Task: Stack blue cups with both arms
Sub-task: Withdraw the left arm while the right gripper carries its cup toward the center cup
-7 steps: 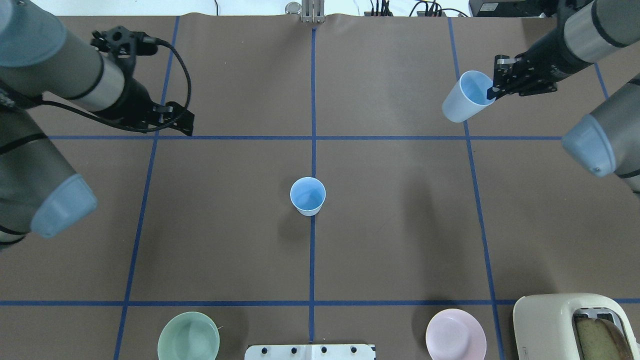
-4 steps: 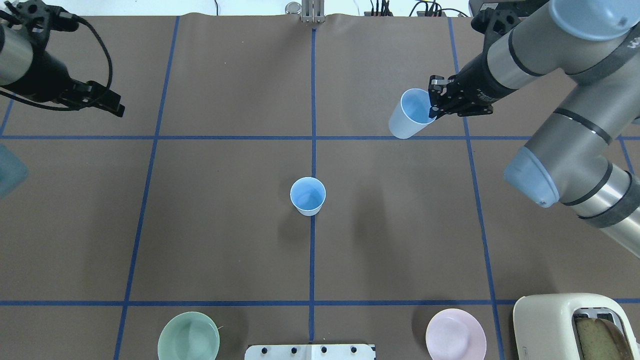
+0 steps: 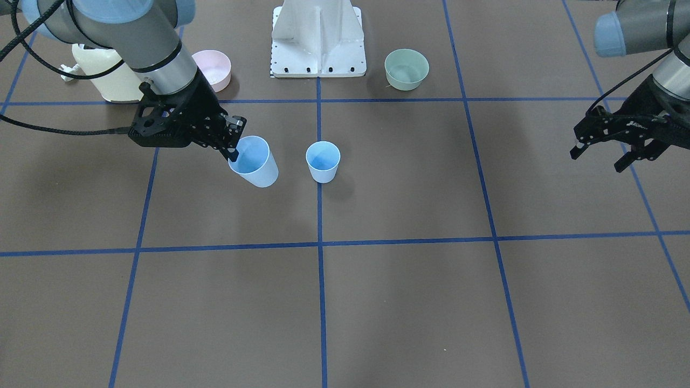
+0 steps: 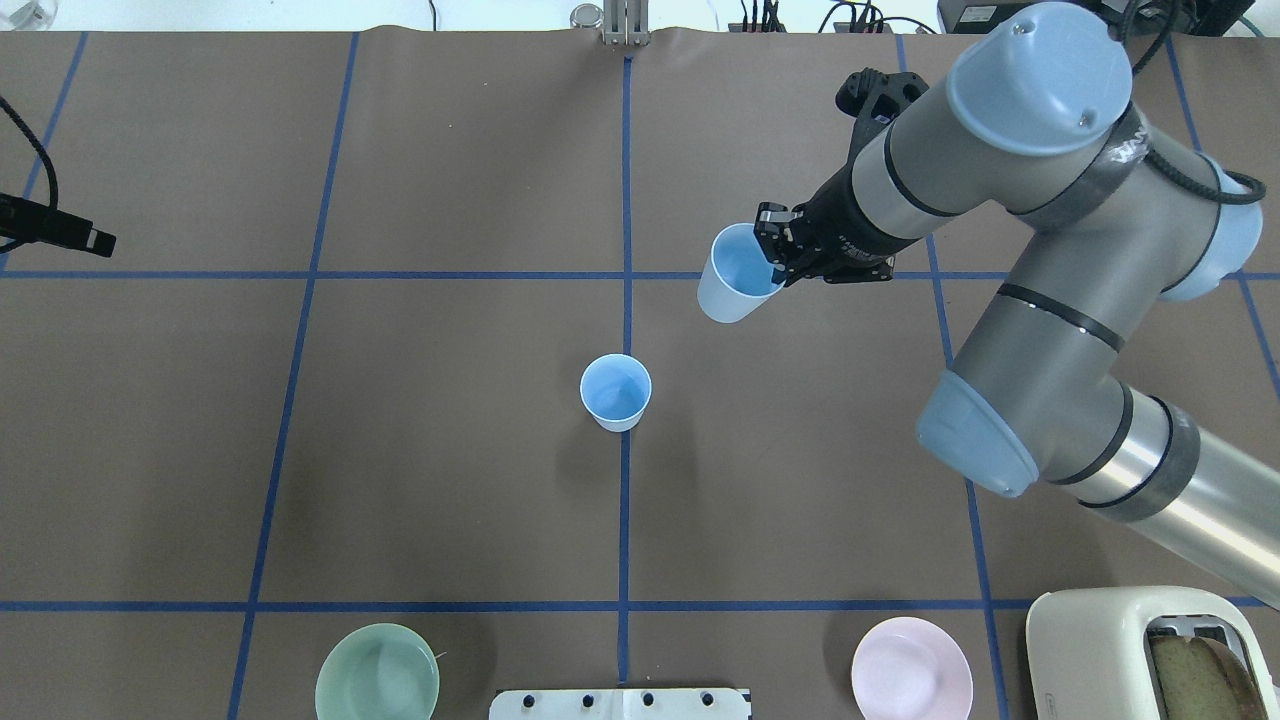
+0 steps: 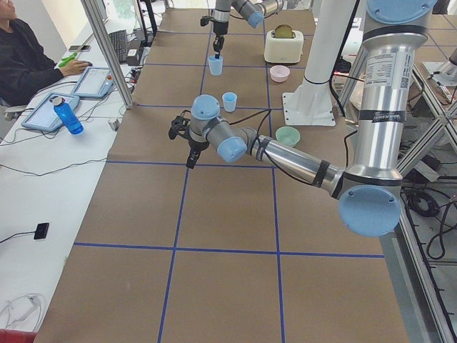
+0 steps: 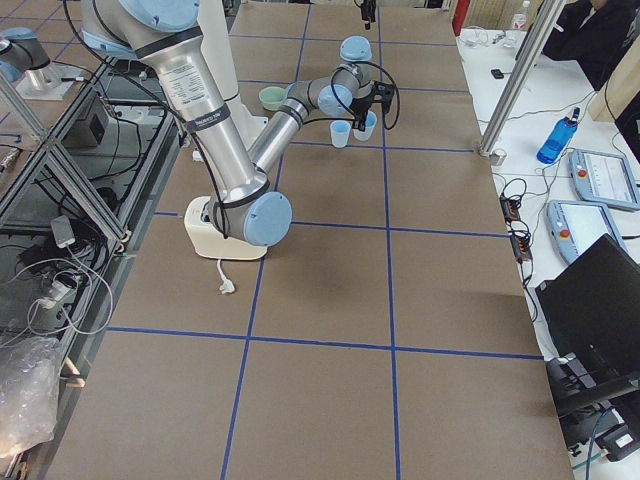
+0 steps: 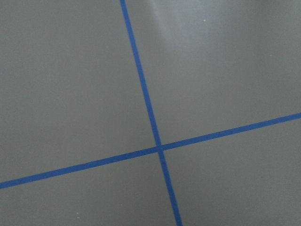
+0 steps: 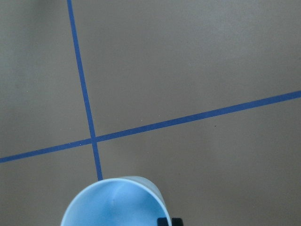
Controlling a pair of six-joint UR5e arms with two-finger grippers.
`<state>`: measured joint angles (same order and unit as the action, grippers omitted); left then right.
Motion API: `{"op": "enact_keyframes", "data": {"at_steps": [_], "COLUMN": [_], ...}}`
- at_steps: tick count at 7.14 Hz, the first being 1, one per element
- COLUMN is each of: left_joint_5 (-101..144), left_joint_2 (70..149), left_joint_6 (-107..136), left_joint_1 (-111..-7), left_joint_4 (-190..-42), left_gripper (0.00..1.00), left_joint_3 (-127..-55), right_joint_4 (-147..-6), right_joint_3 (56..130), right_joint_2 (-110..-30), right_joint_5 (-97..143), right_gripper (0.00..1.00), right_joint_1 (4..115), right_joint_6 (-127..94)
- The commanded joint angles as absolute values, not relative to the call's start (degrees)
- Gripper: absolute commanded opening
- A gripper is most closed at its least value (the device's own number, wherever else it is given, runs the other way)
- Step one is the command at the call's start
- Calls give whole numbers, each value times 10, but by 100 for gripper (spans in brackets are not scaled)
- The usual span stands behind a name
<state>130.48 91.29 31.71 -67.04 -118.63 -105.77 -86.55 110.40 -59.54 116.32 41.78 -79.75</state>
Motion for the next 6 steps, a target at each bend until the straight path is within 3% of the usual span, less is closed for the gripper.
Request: {"op": "enact_keyframes", "data": {"at_steps": [1, 6], "left_joint_5": [1310, 1364], "left_joint_2": [877, 852], "left_joint_6": [321, 316], "left_joint_1": [-689, -740], "left_joint_4": [-1240, -1259], "left_gripper": [98, 98], "left_joint_3": [-1046, -1038], "right_joint_4": [-880, -924], "right_joint_3": [1114, 1112], "right_joint_2": [-585, -527], "right_joint_5": [1120, 1078], "right_gripper": [0, 0], "right_joint_1": [371, 322], "right_joint_6": [-824, -866]}}
